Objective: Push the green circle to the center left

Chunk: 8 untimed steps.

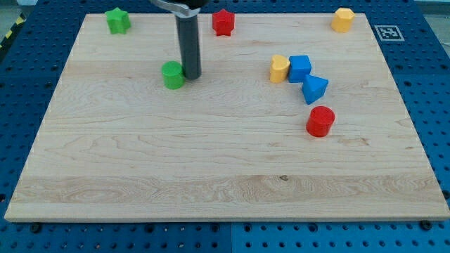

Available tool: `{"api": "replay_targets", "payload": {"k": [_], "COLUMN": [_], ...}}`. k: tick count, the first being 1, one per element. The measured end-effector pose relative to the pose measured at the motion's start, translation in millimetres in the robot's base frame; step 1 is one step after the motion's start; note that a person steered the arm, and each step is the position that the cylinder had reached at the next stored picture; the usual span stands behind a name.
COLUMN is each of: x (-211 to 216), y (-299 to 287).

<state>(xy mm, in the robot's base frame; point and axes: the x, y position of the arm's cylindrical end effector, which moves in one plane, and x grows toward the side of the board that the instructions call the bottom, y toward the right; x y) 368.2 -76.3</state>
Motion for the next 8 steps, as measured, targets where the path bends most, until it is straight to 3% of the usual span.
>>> {"api": "replay_targets", "payload": {"k": [1,4,6,7,8], "x": [1,19,19,20,44], "y": [-28,-26,-92,-88,-45]}}
